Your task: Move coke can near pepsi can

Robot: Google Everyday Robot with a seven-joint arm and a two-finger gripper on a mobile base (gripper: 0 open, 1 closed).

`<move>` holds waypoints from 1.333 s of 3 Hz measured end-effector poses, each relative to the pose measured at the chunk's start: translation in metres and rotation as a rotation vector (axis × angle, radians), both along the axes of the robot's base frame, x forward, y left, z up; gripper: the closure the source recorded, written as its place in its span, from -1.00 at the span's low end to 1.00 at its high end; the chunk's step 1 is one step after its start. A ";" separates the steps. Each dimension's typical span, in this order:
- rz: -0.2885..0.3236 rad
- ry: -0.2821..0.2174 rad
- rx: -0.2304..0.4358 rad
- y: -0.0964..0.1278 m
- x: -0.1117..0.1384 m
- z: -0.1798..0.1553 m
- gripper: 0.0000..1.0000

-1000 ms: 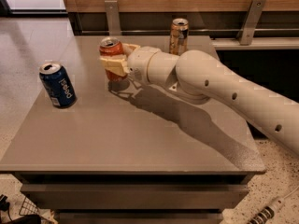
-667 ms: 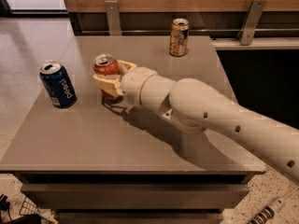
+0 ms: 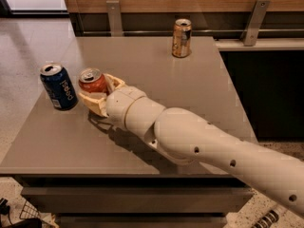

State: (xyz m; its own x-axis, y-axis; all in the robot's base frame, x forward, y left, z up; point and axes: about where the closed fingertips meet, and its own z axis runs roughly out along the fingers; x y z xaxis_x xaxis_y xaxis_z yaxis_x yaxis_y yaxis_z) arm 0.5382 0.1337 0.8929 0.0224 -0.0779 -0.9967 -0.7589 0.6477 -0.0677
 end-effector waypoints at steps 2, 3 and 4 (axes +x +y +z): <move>0.004 -0.003 0.000 0.004 -0.002 0.001 0.22; 0.006 -0.004 0.000 0.005 -0.002 0.002 -0.26; 0.008 -0.005 -0.001 0.006 -0.003 0.002 -0.73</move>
Offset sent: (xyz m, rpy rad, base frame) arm -0.0017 0.0026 0.0008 0.0005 -0.0022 0.0020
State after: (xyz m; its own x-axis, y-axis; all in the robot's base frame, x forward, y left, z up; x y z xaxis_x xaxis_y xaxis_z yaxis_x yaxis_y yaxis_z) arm 0.5351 0.1398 0.8952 0.0276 -0.0783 -0.9966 -0.7640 0.6412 -0.0715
